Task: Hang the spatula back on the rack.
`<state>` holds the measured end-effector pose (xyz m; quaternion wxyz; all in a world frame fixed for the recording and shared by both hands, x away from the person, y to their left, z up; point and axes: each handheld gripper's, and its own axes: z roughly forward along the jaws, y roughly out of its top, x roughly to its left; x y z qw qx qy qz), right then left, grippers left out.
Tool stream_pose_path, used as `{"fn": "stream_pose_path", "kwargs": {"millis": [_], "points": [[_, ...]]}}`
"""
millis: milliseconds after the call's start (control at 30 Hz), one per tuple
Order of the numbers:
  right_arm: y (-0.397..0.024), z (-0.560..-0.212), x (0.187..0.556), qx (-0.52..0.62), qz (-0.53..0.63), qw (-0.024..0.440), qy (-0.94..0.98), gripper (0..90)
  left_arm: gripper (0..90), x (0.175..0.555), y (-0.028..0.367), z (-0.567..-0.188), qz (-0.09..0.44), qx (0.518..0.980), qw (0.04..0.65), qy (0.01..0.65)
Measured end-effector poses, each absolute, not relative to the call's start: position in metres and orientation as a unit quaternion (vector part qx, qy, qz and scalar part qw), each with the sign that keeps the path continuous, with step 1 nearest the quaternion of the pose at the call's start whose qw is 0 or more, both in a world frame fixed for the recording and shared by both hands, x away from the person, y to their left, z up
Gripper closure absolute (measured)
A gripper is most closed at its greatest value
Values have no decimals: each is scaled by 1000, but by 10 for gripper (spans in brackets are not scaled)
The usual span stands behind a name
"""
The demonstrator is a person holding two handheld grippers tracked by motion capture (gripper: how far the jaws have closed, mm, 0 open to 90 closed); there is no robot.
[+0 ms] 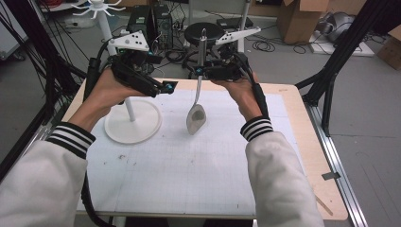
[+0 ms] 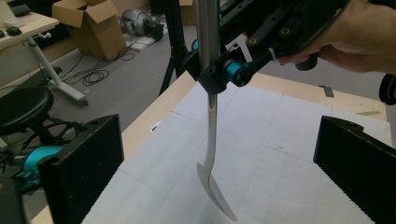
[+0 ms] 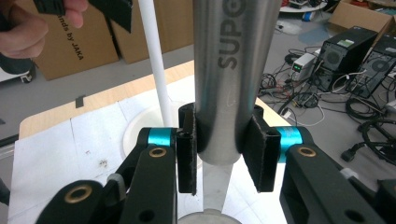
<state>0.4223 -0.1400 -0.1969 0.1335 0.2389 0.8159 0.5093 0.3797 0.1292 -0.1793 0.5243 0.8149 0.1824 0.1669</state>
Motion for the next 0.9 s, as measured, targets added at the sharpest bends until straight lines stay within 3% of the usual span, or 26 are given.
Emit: {"fn": "stream_pose_path", "kwargs": {"millis": [900], "points": [[-134, -199, 419, 244, 506, 129, 817, 688, 103, 401, 99, -164, 178, 808, 524, 200]]}}
